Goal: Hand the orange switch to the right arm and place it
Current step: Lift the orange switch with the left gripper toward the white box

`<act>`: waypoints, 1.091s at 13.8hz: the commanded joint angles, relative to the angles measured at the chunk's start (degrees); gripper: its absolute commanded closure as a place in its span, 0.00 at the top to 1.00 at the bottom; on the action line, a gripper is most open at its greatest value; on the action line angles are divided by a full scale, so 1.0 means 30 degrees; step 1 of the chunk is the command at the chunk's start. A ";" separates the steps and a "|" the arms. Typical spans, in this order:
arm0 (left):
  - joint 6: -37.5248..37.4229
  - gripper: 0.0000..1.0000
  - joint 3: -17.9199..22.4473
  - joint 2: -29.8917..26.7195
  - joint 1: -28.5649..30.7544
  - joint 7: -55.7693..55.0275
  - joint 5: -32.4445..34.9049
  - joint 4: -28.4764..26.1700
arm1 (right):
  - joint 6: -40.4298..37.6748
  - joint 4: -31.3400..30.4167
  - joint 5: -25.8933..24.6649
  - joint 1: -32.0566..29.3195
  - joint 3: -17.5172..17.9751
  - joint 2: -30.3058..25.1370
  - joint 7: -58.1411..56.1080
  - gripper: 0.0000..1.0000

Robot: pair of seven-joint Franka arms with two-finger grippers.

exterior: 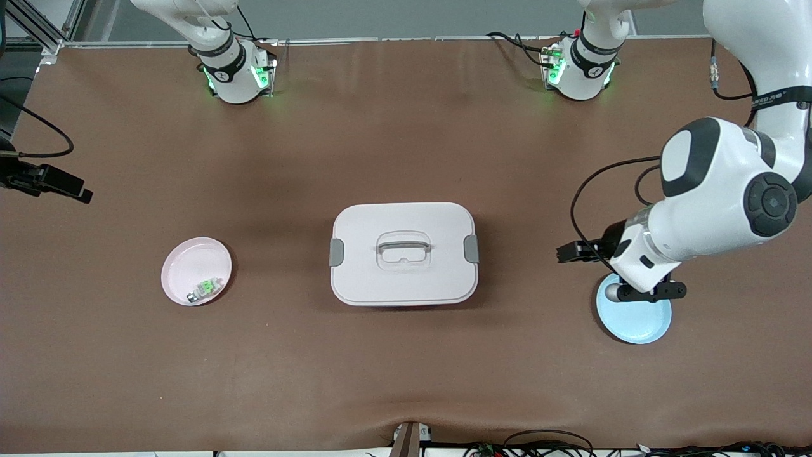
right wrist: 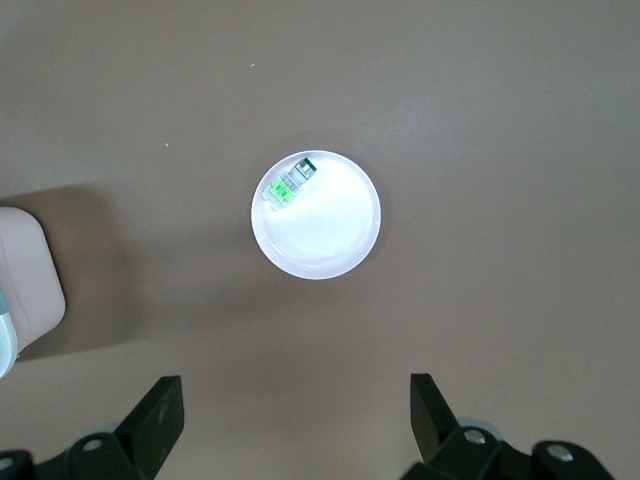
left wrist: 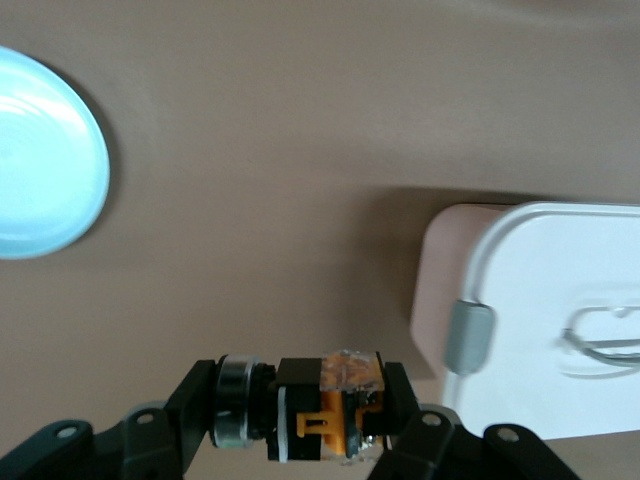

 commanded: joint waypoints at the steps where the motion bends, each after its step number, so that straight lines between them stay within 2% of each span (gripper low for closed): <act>1: -0.0593 0.00 -0.1173 0.0048 0.0013 -0.3020 -0.0265 0.0575 | 0.0151 0.0130 -0.0031 -0.0078 0.0178 0.1214 -0.0084 1.00; 5: -0.0739 0.00 -0.3254 0.0048 -0.0016 -0.8057 -0.0294 0.0633 | 0.0648 0.0248 -0.0090 -0.0253 0.0149 0.2270 -0.0318 1.00; 9: -0.0739 0.00 -0.4984 0.0369 -0.0045 -1.3157 -0.0758 0.1335 | 0.0648 0.0160 0.0288 0.0243 0.0295 0.2390 0.0091 1.00; 12: -0.0710 0.00 -0.5280 0.0400 -0.0686 -1.6029 -0.1260 0.1570 | 0.1059 -0.0307 0.3299 0.0478 0.0237 0.2010 0.1807 1.00; 13: -0.0594 0.00 -0.5251 0.0603 -0.1357 -1.7983 -0.1290 0.1919 | 0.1321 -0.0599 0.5397 0.0507 0.0237 0.1487 0.3705 1.00; 14: -0.0506 0.00 -0.5280 0.0808 -0.1654 -1.9075 -0.1290 0.2125 | 0.2164 -0.1443 0.6549 0.0536 0.0237 0.0815 0.3782 1.00; 15: -0.0476 0.00 -0.5251 0.0984 -0.2063 -1.9869 -0.1261 0.2301 | 0.3623 -0.3134 0.7634 0.0595 0.0266 -0.0207 0.3812 1.00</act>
